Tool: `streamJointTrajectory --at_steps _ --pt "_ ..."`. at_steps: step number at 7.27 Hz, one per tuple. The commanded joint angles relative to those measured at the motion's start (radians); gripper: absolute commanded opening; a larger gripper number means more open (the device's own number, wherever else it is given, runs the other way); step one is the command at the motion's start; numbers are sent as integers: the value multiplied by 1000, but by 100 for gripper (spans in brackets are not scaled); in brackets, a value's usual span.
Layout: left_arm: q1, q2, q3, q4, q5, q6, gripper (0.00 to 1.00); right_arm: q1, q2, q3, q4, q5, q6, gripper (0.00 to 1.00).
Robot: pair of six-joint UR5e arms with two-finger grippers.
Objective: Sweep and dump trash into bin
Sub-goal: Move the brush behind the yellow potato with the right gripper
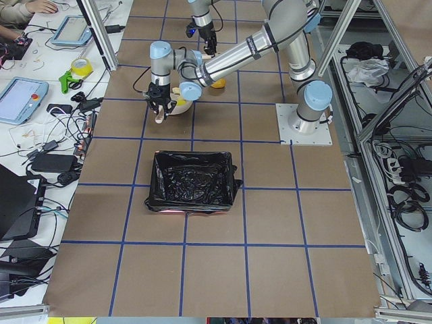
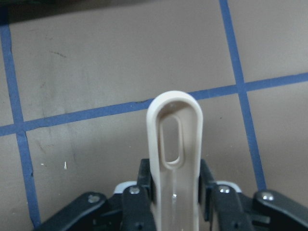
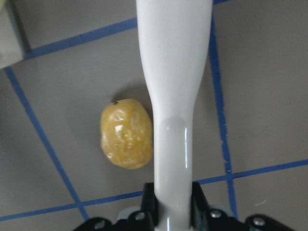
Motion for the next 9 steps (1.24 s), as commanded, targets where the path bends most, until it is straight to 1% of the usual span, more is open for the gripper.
streamJointTrajectory --at_steps 1,2,3,4,6,7,9 --pt "1 24 -47 0 0 2 0 -3 -149 189 -1 -31 -30 16" --pt "5 41 -78 -3 1 2 0 6 -191 269 -31 -31 -27 16" --pt "14 61 -117 -3 1 2 0 14 -221 320 -38 -22 -14 16" --pt "14 82 -141 -6 3 2 0 38 -229 334 -53 -26 -5 16" --pt "14 139 -170 -78 6 1 0 118 -217 336 -56 -20 27 16" --pt "15 168 -185 -95 16 -1 0 126 -205 336 -56 -13 59 16" --pt "15 223 -262 -80 12 -30 0 147 -200 354 -79 -8 131 15"
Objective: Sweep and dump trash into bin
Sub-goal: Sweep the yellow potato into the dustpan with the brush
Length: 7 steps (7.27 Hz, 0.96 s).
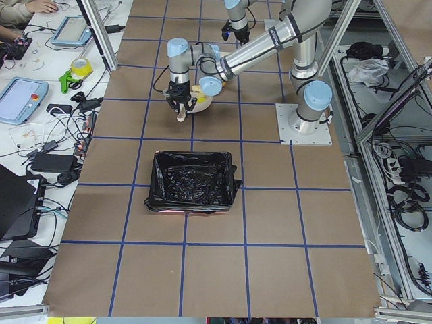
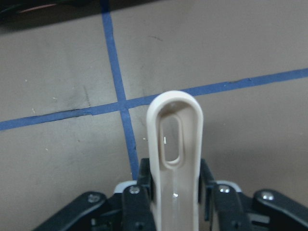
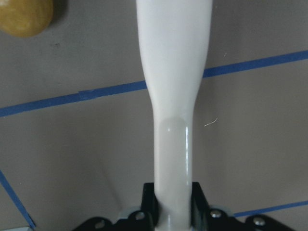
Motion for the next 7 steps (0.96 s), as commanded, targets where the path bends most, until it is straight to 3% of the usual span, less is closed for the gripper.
streamJointTrajectory --at_steps 1,3,7 --pt "-1 66 -98 31 1 -23 0 28 4 14 -31 3 43 15" --pt "-4 113 -216 297 0 14 0 31 3 14 -31 3 57 15" --pt "2 133 -295 319 -5 43 0 72 53 12 -95 7 152 12"
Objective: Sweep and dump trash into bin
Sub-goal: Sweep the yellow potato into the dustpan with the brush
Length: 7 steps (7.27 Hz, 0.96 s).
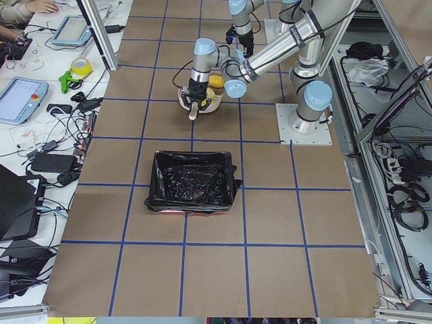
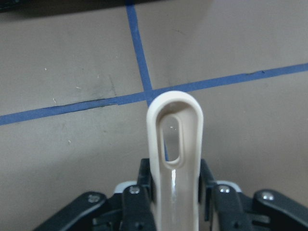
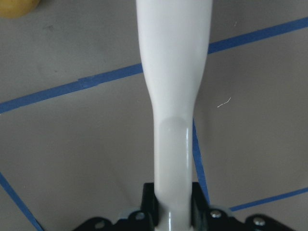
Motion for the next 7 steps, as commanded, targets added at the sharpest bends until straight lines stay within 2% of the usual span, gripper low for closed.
streamJointTrajectory --at_steps 1,3,5,7 --pt "2 4 -25 -1 -2 -4 0 27 31 -3 -39 0 32 12" --pt "1 2 -29 -1 -5 -11 0 28 63 -8 -73 0 50 12" --pt "1 2 -29 -1 -6 -11 0 41 129 -15 -192 45 96 12" --pt "1 2 -28 -1 -6 -11 0 44 214 -101 -214 47 110 12"
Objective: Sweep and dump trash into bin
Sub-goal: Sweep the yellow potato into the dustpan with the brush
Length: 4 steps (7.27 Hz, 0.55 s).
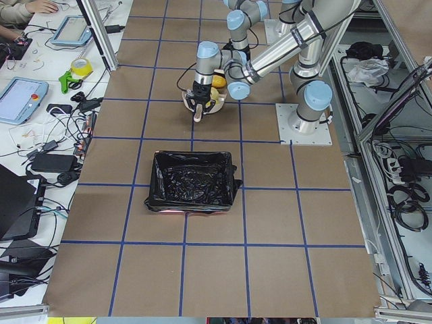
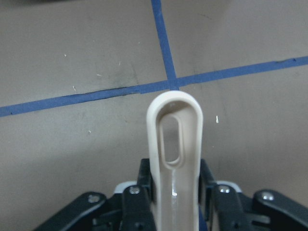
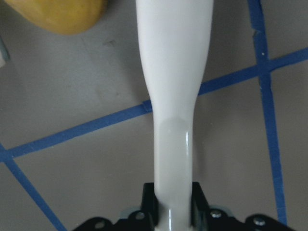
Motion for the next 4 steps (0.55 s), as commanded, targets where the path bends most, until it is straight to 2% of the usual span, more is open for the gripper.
streamJointTrajectory --at_steps 1,4 --pt "0 0 1 0 0 0 0 2 98 -110 -18 4 10 12" --pt "0 -8 7 0 -2 3 0 2 242 -296 -31 33 19 12"
